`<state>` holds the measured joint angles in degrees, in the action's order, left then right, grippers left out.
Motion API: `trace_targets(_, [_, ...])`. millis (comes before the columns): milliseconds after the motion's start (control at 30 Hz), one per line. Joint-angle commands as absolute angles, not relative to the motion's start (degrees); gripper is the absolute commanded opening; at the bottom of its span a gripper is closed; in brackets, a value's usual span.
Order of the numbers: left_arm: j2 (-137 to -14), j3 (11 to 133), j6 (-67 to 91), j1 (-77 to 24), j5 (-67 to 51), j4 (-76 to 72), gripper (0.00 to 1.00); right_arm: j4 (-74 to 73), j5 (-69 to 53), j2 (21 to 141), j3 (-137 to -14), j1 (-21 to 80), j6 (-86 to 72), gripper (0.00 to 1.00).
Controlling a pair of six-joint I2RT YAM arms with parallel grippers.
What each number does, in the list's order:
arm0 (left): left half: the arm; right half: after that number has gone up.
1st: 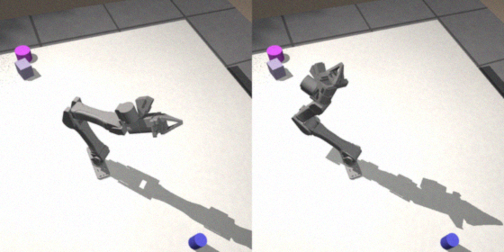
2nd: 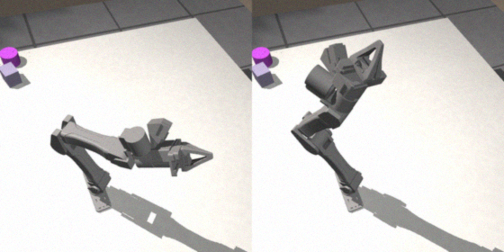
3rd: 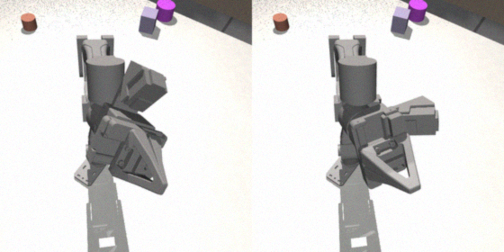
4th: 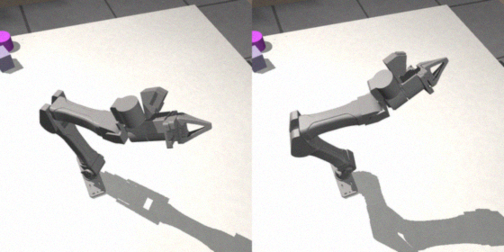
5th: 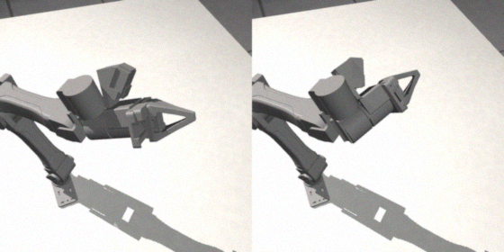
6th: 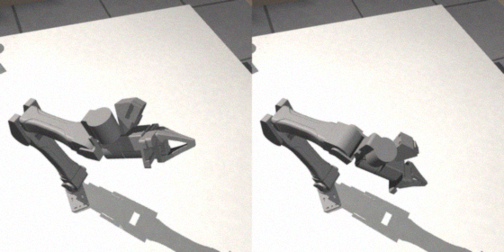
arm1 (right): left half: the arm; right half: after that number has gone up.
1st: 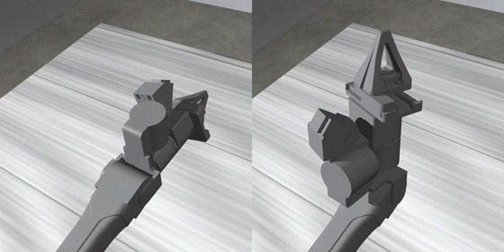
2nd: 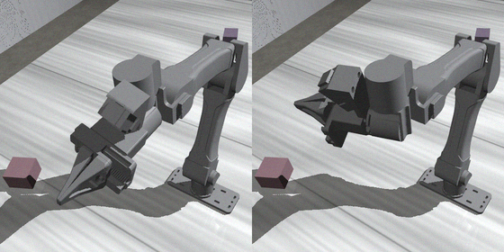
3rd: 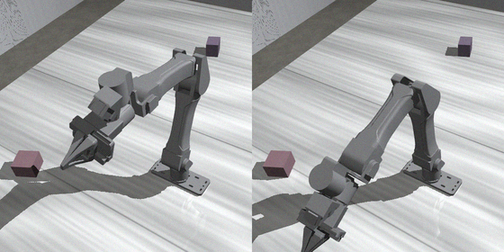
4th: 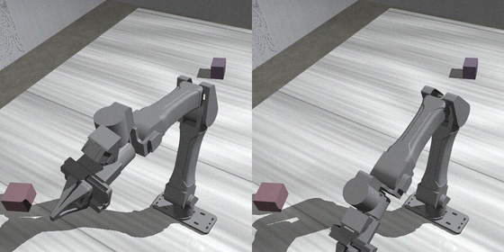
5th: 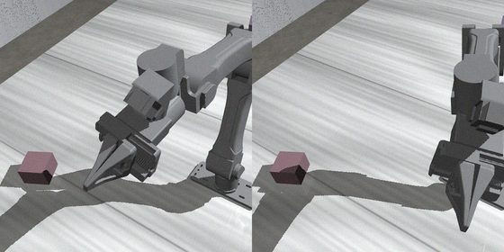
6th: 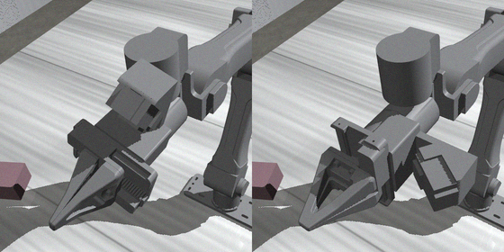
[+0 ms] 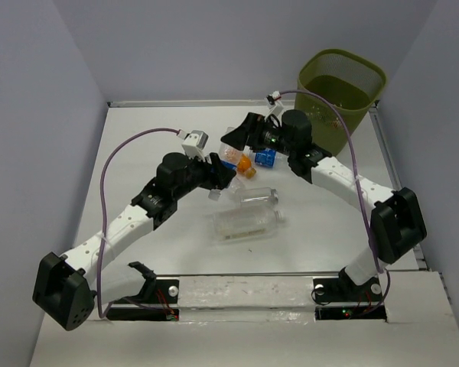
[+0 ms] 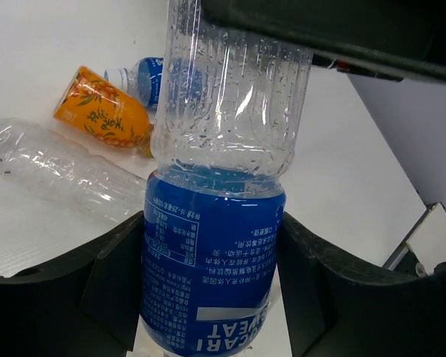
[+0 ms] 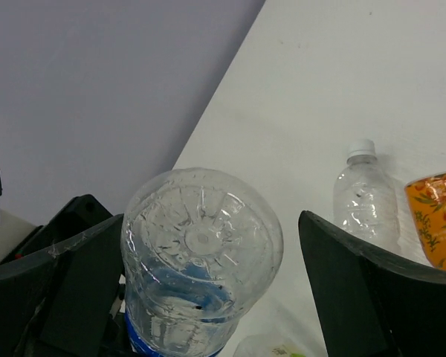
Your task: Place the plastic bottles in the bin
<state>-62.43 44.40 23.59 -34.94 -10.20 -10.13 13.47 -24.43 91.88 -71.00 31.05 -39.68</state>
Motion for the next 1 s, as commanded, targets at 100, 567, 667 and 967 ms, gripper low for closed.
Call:
trace_targets(100, [-62.5,45.7,22.1,-36.3,-15.2,-16.3,0.61,21.1,-23.4,88.6,-66.1,33.9,-40.0,0.83])
trace_targets(567, [-53.6,55.4,9.0,-36.7,-10.5,2.0,0.99,9.0,-11.2,83.0,-82.8,18.5,-30.1,0.22])
trace_targets(667, [-49.9,53.3,7.9,-36.7,-6.6,1.6,0.99,1.3,-5.6,85.4,-95.0,11.4,-23.9,0.21])
trace_targets(967, [-47.3,49.7,7.7,-36.1,1.8,1.0,0.99,-4.2,3.3,93.9,-104.9,-2.8,-19.1,0.19])
